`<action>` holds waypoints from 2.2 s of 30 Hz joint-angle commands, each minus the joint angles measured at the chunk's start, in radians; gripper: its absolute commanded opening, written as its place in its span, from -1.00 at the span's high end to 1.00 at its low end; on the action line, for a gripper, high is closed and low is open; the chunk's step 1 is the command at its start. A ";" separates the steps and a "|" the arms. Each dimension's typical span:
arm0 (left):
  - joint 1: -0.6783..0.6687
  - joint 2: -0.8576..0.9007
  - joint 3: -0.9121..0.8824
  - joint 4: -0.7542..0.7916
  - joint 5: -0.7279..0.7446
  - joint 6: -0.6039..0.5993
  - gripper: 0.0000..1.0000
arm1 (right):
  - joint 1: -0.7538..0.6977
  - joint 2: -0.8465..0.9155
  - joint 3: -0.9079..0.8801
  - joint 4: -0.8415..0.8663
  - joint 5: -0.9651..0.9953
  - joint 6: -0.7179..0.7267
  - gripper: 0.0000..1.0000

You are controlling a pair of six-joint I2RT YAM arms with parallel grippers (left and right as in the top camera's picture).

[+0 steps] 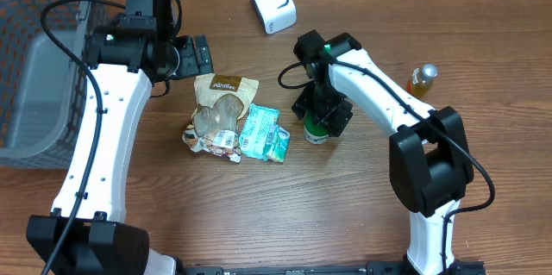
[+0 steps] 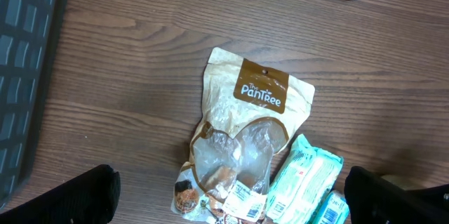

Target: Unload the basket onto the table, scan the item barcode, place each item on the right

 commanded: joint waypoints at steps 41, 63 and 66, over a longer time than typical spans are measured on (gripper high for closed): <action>-0.002 0.003 0.009 0.004 0.007 -0.006 -0.99 | -0.003 -0.016 -0.006 0.070 0.349 -0.492 -0.31; -0.002 0.003 0.009 0.004 0.007 -0.006 -1.00 | -0.004 -0.016 -0.006 0.134 0.180 -0.427 -1.00; -0.002 0.003 0.009 0.004 0.007 -0.006 -0.99 | -0.004 -0.016 -0.006 0.137 0.183 -0.369 -1.00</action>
